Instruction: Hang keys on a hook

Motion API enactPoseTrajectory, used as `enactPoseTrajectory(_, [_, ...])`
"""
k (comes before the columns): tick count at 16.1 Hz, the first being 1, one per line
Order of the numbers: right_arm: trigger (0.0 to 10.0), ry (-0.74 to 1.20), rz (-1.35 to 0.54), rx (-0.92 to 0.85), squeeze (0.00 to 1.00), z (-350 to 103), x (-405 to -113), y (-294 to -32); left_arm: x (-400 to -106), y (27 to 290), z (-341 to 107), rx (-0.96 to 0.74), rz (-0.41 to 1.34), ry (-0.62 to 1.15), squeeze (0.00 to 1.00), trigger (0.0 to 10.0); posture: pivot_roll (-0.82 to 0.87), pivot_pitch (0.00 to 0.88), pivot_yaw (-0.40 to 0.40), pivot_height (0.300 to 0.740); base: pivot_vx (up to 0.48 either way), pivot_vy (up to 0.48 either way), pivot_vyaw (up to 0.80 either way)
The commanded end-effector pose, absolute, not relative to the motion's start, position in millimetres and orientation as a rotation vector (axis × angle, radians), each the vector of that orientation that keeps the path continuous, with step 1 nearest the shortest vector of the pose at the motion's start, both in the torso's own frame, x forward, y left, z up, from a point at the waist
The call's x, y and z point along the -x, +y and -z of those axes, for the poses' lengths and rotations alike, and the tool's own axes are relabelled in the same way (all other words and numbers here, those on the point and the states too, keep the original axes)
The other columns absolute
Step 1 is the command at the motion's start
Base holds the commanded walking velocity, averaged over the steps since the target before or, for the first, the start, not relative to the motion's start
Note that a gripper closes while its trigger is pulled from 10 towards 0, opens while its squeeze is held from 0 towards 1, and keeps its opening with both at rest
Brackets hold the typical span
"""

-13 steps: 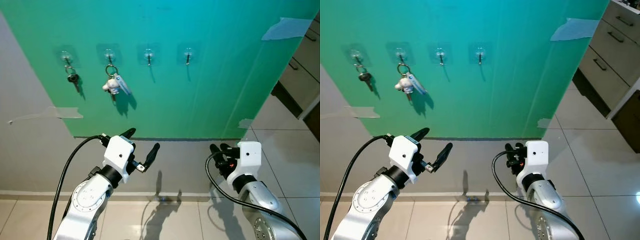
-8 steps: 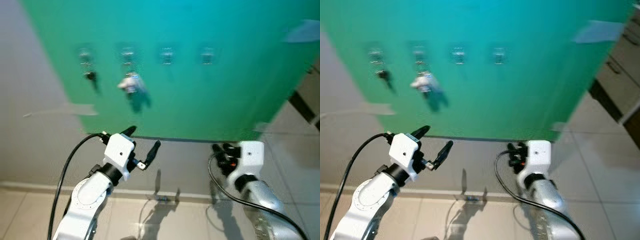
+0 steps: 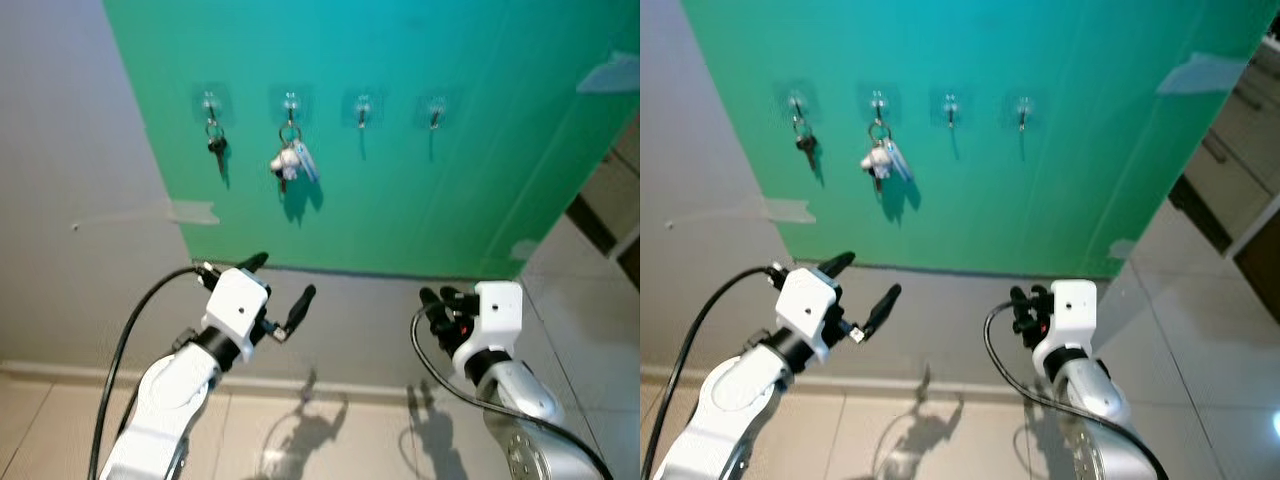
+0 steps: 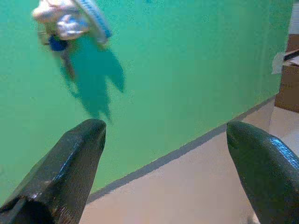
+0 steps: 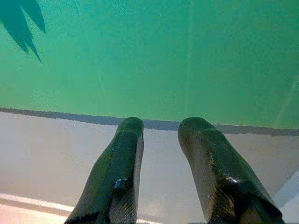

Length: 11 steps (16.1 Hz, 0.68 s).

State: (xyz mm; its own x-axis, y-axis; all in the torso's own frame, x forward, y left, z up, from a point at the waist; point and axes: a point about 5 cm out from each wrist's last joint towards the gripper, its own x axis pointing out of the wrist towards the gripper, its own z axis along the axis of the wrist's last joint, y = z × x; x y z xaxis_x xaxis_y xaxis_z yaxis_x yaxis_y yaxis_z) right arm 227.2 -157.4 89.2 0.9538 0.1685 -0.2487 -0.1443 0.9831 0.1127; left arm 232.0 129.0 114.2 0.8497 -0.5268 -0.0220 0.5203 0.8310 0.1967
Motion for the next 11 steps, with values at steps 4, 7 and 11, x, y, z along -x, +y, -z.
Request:
enactPoseTrajectory(4, [10.0, 0.270, -0.131, -0.073, 0.00, -89.0, -228.1, -162.9, -234.1, 127.8, -112.1, -0.189, 0.555, -0.021, 0.00, 10.0, -0.03, 0.000, 0.028, 0.740, 0.000, 0.000, 0.00])
enactPoseTrajectory(7, [10.0, 0.266, -0.128, -0.073, 0.00, -90.0, -228.2, -161.3, -234.2, 127.1, -112.0, -0.188, 0.565, -0.016, 0.00, 10.0, -0.04, 0.000, 0.034, 0.740, -0.208, 0.000, 0.00])
enactPoseTrajectory(11, [10.0, 0.264, -0.124, -0.072, 0.00, -90.7, -228.7, -162.1, -234.8, 126.4, -112.5, -0.187, 0.565, -0.019, 0.00, 10.0, -0.04, 0.000, 0.033, 0.740, -0.311, 0.000, 0.00])
